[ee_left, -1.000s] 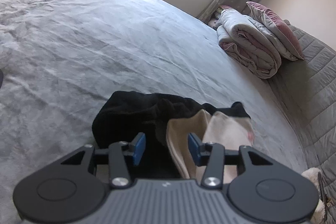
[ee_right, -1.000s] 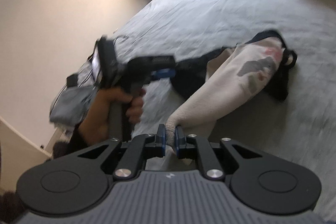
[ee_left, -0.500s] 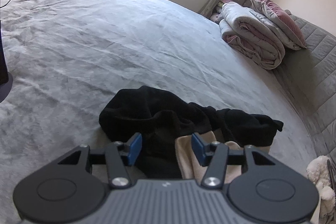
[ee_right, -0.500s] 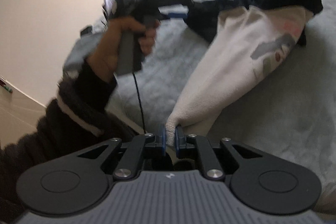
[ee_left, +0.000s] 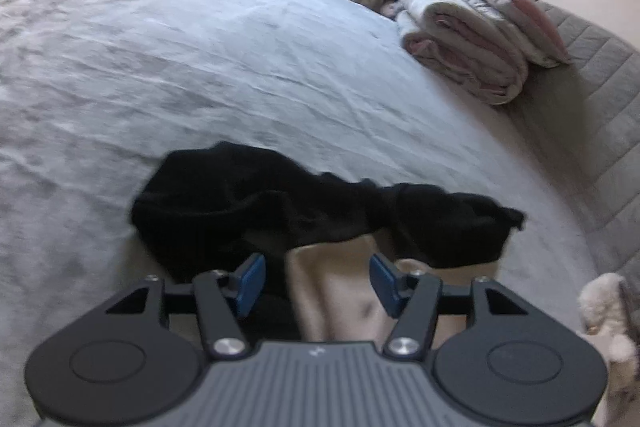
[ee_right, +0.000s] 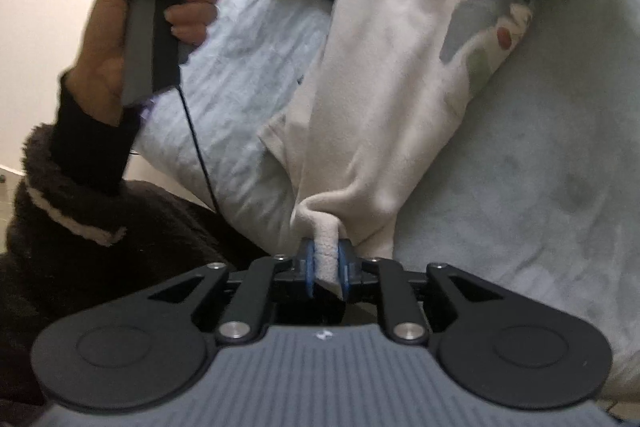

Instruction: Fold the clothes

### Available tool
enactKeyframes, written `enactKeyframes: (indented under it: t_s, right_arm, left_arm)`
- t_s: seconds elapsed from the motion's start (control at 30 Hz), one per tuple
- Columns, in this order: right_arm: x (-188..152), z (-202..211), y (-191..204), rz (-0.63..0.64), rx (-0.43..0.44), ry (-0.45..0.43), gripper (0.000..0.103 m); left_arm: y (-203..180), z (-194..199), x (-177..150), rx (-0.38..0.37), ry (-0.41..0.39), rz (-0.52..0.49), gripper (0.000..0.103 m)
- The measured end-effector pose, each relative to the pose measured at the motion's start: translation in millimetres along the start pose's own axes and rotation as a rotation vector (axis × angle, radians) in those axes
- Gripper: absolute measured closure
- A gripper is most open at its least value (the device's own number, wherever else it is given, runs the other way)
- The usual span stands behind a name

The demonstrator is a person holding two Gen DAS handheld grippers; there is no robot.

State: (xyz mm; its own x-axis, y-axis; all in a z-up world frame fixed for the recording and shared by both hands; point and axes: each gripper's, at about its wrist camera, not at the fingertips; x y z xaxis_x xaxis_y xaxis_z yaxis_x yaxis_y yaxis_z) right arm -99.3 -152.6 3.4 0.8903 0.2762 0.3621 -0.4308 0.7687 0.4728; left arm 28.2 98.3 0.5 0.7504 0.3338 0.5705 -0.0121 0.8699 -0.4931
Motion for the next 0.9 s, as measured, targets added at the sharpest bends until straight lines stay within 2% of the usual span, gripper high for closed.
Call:
enactKeyframes:
  t_s: [0.07, 0.27, 0.43, 0.6, 0.77, 0.9]
  right_arm:
    - [9, 11, -7, -0.01, -0.013, -0.051, 0.053]
    - [36, 44, -29, -0.041, -0.052, -0.206, 0.053]
    - [58, 57, -62, -0.071, -0.176, -0.341, 0.049]
    - [61, 47, -118, -0.208, -0.198, -0.356, 0.049]
    - [63, 53, -144, -0.273, -0.264, -0.414, 0.049]
    - [70, 48, -162, -0.34, -0.222, -0.398, 0.049]
  left_arm:
    - [-3, -7, 1, -0.039, 0.005, 0.02, 0.044]
    - [-11, -29, -1, -0.132, 0.013, 0.106, 0.045]
    - [-16, -41, 9, -0.103, 0.008, 0.142, 0.046]
    - [-37, -54, 29, -0.067, 0.01, 0.089, 0.046]
    - [-69, -85, 49, -0.013, 0.048, -0.002, 0.046]
    - [-81, -112, 57, 0.014, 0.114, -0.016, 0.046]
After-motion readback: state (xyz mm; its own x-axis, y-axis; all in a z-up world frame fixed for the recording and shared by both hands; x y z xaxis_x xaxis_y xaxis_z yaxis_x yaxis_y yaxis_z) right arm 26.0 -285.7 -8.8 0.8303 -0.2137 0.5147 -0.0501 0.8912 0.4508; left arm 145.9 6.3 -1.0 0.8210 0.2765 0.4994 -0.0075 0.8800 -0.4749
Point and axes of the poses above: each gripper's, at about its wrist camera, not at the fingertips, and z roughly against the way its jaws point, y to its left, x to its top, and after that the axes turned 6 degrees about z, right-handed
